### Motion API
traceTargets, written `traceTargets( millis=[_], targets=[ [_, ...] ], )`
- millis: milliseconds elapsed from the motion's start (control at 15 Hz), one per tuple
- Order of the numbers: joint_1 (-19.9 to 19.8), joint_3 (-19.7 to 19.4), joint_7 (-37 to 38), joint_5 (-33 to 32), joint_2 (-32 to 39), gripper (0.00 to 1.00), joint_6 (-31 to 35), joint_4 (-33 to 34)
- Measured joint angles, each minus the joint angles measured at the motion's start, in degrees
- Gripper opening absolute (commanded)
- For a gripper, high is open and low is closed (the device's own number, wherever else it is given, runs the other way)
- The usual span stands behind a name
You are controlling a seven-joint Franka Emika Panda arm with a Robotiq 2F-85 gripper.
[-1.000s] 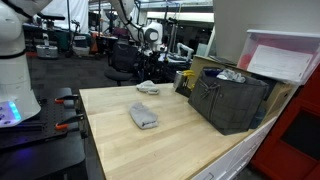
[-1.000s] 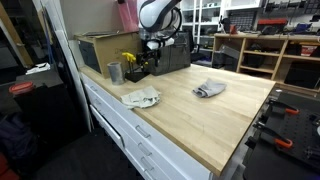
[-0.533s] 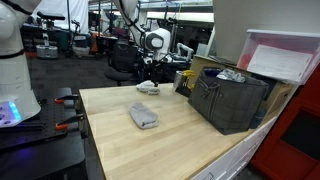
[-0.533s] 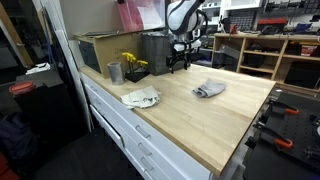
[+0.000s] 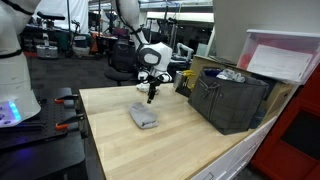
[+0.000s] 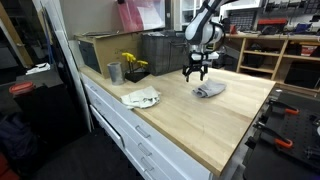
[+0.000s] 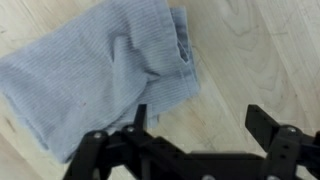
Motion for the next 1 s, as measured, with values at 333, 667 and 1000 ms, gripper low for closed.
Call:
traceTargets(
  millis=[333, 667, 1000],
  targets=[
    [-3.3, 0.9, -11.8, -0.2, -0.2, 1.00, 2.0, -4.9],
    [-3.5, 1.0, -17.7, -5.9, -0.5, 1.00, 2.0, -7.9],
    [-1.4, 1.9, -17.5, -9.2, 2.7, 1.00, 2.5, -7.9]
  ],
)
